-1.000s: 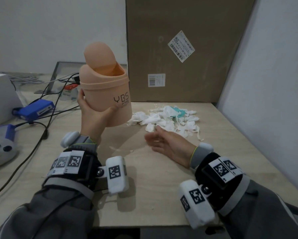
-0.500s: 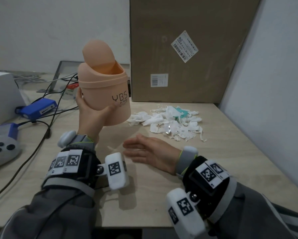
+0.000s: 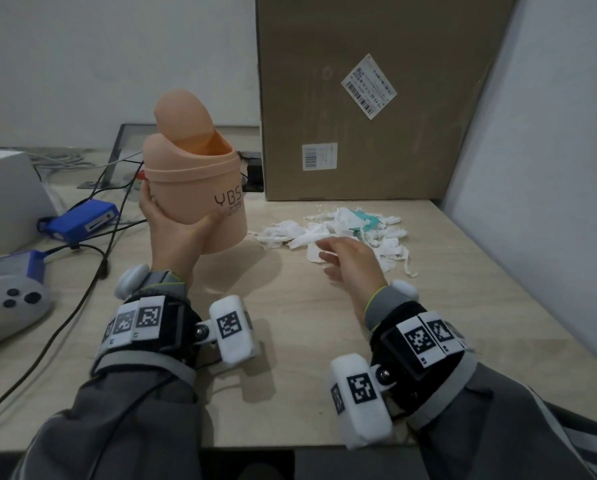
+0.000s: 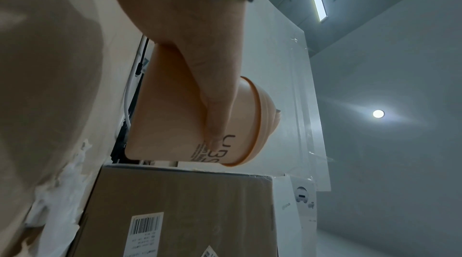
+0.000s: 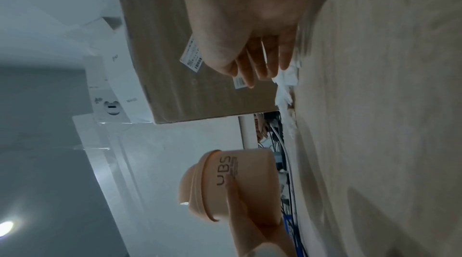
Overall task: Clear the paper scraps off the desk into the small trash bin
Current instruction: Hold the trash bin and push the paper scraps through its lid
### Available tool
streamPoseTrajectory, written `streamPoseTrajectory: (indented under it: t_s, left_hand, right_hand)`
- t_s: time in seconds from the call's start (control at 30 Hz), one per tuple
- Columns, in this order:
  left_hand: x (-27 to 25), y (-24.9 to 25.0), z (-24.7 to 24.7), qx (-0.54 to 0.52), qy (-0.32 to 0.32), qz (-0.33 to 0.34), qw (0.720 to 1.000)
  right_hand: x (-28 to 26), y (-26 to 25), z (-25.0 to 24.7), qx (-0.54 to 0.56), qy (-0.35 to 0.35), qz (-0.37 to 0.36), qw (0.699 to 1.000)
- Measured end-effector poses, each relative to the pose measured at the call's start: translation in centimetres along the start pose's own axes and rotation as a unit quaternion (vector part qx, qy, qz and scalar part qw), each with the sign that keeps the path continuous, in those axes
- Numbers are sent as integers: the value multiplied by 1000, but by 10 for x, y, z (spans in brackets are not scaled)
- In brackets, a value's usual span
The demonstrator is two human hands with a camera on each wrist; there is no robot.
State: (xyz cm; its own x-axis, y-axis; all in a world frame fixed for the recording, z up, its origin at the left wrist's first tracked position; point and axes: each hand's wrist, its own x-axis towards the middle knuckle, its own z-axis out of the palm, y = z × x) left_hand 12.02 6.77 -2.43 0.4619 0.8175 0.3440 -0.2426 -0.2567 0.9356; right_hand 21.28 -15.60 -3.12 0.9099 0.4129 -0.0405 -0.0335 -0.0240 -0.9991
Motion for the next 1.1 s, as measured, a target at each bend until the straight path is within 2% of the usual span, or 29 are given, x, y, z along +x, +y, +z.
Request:
streamPoseTrajectory:
  t_s: [0.07,0.17,0.23,0.3,0.43,0.6,0.73,0.8,0.87,0.93,1.0,1.1]
  left_hand:
    - [3,-3,-4,1,11,3,1000]
    - [6,-6,-6,5,27,-2,1000]
    - [9,-10,-7,17,33,-3,999]
    - [12,-14,-7,28,33,-1,999]
    - [18,-22,-7,38,29,9,999]
    - [23,-28,-6,29,41,12,999]
    - [24,-29,-3,17,44,12,999]
    - [24,-30,-2,6,42,10,999]
    - [22,-29,-2,-1,36,8,999]
    - [21,-28,0,0,24,7,1000]
    - [18,-25,3,-2,12,4,1000]
    - [15,-21,5,-17,-3,-11,1000]
  right_hand:
    - [-3,-10,-4,2,25,-31,999]
    - [0,-31,-5,-47,4,-67,997]
    - [10,-47,2,-137,-25,-98,985]
    - [25,-59,16,-249,-60,-129,958]
    - [59,-63,52,-441,-145,-156,872]
    - [91,-47,100,-592,-269,-127,749]
    - [100,-25,124,-683,-319,-136,643]
    - [102,-21,120,-721,-338,-110,595]
    - [101,-25,103,-756,-328,-103,557]
    - [97,-28,79,-777,-306,-90,542]
    - [90,-29,51,-785,-287,-64,546]
    - [79,-30,18,-768,-282,-53,572]
